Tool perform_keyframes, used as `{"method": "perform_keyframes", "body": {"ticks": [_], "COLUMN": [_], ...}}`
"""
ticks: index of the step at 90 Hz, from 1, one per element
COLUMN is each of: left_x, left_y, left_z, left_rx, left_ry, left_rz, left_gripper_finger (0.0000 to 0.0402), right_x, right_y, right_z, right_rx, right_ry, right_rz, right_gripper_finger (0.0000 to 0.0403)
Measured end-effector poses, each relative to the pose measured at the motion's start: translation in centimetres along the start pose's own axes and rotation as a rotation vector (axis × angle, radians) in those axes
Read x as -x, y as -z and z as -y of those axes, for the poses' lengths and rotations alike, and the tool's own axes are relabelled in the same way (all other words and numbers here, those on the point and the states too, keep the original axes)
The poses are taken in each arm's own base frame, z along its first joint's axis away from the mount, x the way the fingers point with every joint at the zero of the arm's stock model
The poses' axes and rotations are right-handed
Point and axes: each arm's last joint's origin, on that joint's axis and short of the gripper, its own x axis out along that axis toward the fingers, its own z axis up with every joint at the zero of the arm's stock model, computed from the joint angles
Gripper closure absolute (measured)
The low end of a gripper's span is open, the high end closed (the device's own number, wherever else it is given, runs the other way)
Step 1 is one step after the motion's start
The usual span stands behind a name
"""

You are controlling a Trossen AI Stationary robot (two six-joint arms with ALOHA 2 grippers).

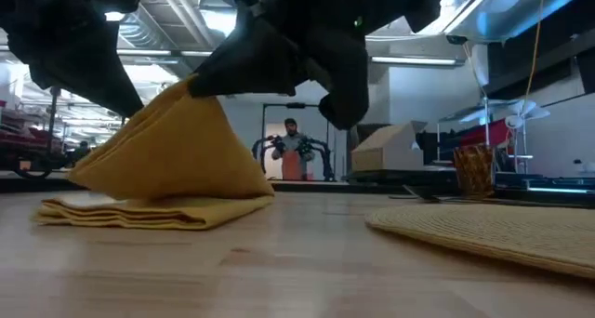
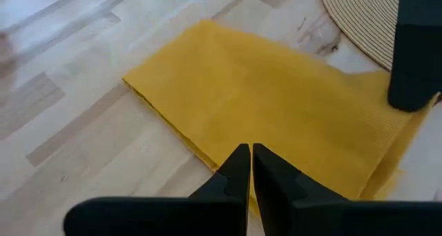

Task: Set table place
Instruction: Fold the yellow table napkin

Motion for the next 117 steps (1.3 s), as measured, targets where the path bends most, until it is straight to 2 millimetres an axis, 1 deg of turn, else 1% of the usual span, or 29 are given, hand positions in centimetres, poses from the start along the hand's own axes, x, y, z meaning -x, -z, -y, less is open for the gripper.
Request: {"method": "perform_keyframes", "body": {"ticks": [7,15,34,43,49,62,75,85,98,117], "left_x": [0.1,0.8,3.3,4.0,3.6,1.8,0.6,0.0,-0.8,-1.5], "left_y": [0.0,0.4,2.2,3.1,3.8,5.7,7.6,8.5,9.1,8.7], "left_z": [0.4,1.2,2.6,3.0,3.4,4.4,4.8,4.9,4.9,4.8], "left_rx": [-0.015,-0.047,-0.043,-0.049,-0.069,-0.089,-0.055,-0.035,-0.030,-0.028], "left_ry": [0.032,0.105,0.265,0.314,0.325,0.306,0.283,0.264,0.236,0.206], "left_rz": [0.008,0.015,-0.007,-0.025,-0.048,-0.097,-0.121,-0.132,-0.132,-0.104], "left_gripper_finger": [0.0402,0.0402,0.0402,0.0402,0.0402,0.0402,0.0402,0.0402,0.0402,0.0402], "right_x": [0.0,0.0,0.0,0.0,0.0,0.0,0.0,0.0,0.0,0.0], "right_y": [0.0,0.0,0.0,0.0,0.0,0.0,-0.1,-0.2,-0.2,-0.3], "right_z": [0.0,0.0,0.0,0.0,0.0,0.0,0.1,0.2,0.2,0.3], "right_rx": [0.000,0.000,0.000,0.000,0.000,-0.012,-0.020,-0.022,-0.022,-0.034], "right_ry": [0.000,0.000,0.000,0.000,0.001,0.000,0.004,0.017,0.020,0.029], "right_rz": [0.001,0.000,0.001,0.001,0.001,0.001,0.005,0.019,0.022,0.032], "right_gripper_finger": [0.0402,0.0402,0.0402,0.0402,0.0402,0.0402,0.0402,0.0402,0.0402,0.0402]}}
